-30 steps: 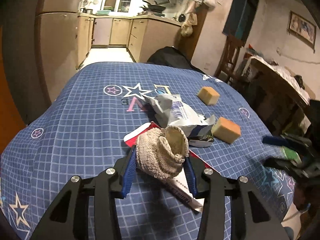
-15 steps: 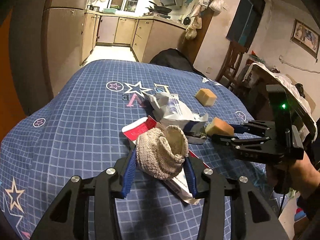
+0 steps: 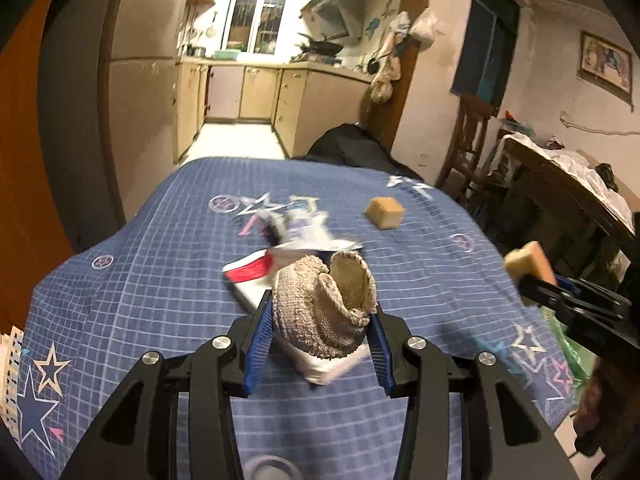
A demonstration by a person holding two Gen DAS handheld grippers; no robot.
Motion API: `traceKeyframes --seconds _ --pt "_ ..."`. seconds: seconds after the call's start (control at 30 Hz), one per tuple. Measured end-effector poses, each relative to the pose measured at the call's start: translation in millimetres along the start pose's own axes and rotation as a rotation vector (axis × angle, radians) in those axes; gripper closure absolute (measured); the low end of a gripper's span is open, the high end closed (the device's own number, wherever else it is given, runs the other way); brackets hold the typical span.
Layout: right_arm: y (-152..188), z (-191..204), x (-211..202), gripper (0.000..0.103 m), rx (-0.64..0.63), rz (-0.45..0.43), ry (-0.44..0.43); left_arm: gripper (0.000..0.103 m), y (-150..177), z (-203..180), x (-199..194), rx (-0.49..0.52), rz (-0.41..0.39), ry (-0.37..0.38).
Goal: Collect trash
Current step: 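Carry the knit glove and orange sponge with both tools over the green bin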
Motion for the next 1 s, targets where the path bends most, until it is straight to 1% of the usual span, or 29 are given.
traceKeyframes --seconds 0.17,0.27,0.33,0.37,0.43,0.47,0.57,0.7,0.77,0.87,1.0 --pt "17 -36 -58 0.074 0.099 -0.086 0.046 0.058 3 -59 -16 0.055 -0.017 0.054" --pt "29 -59 -86 0.074 0.129 -0.112 0.09 0.058 5 -112 -23 0.111 -0.027 0.107" --pt "33 -77 -102 0.074 0.142 -0.126 0.128 0.058 5 -140 -25 0.143 -0.032 0.137" --pt "35 -84 -106 0.074 0.151 -0.13 0.14 0.058 6 -161 -27 0.166 -0.037 0.159" --pt "41 -107 -122 0.074 0.18 -0.14 0.18 0.058 2 -192 -29 0.197 -0.046 0.187" --pt "43 -115 -127 0.074 0.191 -0.144 0.195 0.058 2 -212 -30 0.215 -0.048 0.208" --pt "51 -144 -145 0.074 0.222 -0.154 0.244 0.058 -4 -251 -28 0.249 -0.054 0.255" --pt "65 -182 -162 0.074 0.268 -0.149 0.305 0.058 -8 -318 -28 0.302 -0.055 0.317" --pt "73 -202 -169 0.074 0.293 -0.144 0.328 0.058 -7 -345 -26 0.326 -0.048 0.341" --pt "83 -225 -175 0.074 0.323 -0.132 0.358 0.058 -1 -374 -23 0.352 -0.029 0.372" --pt "95 -251 -182 0.074 0.357 -0.121 0.389 0.058 7 -425 -13 0.4 0.005 0.409"
Point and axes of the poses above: each gripper's, at about its wrist camera, not at the fingertips, and x roughly the way its jaws point, z to its left, y to its underside, the point moved 10 cm from there along x, roughly the way its jaws point, and after that the axes turned 11 degrees about z, right-handed, at the moved point
